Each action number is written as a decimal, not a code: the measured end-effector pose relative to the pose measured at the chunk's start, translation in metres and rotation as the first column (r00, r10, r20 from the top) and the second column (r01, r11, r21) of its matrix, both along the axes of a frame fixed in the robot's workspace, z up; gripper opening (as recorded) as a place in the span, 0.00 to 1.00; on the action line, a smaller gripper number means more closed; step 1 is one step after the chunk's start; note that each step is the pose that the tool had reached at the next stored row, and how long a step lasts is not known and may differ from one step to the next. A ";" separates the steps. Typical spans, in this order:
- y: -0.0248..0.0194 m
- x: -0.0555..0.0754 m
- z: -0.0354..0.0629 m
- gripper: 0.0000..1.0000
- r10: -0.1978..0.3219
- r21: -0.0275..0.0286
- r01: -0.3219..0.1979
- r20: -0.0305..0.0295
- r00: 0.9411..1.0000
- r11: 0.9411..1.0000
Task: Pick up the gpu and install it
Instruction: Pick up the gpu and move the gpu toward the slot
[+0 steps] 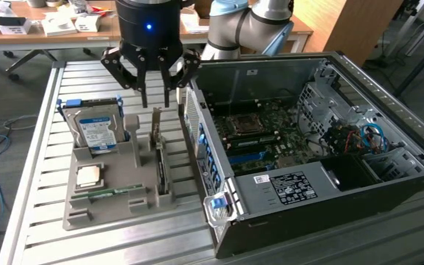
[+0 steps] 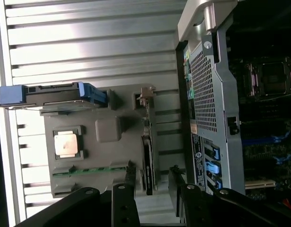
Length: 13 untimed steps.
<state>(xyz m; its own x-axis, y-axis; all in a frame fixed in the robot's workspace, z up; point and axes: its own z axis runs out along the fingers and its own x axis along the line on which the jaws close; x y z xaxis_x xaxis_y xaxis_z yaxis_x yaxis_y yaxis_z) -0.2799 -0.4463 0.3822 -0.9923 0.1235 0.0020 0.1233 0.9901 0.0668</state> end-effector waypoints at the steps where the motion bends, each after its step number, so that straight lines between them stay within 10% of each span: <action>1: 0.0000 0.000 -0.0018 0.42 0.000 0.000 0.000 0.000 1.000 1.000; 13: 0.0001 0.000 -0.0237 0.42 -0.001 0.000 0.001 0.000 1.000 1.000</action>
<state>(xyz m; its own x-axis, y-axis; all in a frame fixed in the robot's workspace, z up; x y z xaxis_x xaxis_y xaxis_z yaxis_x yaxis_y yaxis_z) -0.2800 -0.4462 0.3585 -0.9922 0.1246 0.0019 0.1245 0.9900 0.0668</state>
